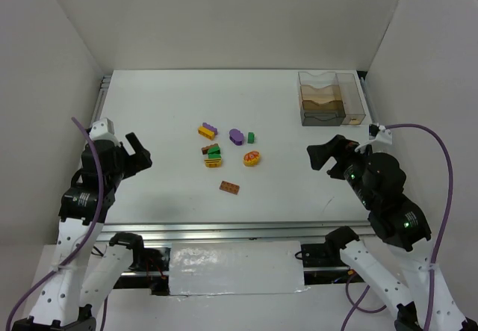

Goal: Sort the legos into containers by color

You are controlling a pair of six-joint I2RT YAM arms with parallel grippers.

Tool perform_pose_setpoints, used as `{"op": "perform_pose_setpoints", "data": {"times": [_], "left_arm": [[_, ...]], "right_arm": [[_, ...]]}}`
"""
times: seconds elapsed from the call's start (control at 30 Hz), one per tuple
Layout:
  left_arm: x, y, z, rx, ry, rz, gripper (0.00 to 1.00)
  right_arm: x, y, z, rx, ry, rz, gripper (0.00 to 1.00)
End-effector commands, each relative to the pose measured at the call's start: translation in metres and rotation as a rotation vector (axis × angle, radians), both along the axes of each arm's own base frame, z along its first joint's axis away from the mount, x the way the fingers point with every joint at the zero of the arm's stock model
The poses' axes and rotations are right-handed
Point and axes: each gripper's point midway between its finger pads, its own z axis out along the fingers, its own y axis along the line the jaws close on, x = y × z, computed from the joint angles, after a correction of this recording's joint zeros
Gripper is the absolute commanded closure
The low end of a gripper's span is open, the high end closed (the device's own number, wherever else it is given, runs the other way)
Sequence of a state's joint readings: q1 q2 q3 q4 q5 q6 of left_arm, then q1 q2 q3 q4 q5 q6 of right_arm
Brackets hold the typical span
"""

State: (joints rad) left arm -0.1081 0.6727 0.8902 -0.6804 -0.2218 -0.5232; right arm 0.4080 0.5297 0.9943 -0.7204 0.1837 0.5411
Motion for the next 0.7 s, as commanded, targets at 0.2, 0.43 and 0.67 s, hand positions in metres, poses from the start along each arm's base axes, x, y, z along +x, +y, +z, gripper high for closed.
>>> {"op": "perform_pose_setpoints", "data": {"times": [0.2, 0.43, 0.67], "left_arm": [[0.006, -0.002, 0.017, 0.002, -0.059, -0.018, 0.0], [0.005, -0.002, 0.017, 0.001, -0.06, -0.018, 0.01], [0.006, -0.005, 0.017, -0.005, -0.063, -0.031, 0.0]], "right_arm": [[-0.001, 0.009, 0.006, 0.023, -0.045, 0.048, 0.0], [0.003, 0.007, -0.002, 0.012, -0.006, 0.023, 0.0], [0.009, 0.004, -0.007, 0.003, 0.014, -0.004, 0.0]]}}
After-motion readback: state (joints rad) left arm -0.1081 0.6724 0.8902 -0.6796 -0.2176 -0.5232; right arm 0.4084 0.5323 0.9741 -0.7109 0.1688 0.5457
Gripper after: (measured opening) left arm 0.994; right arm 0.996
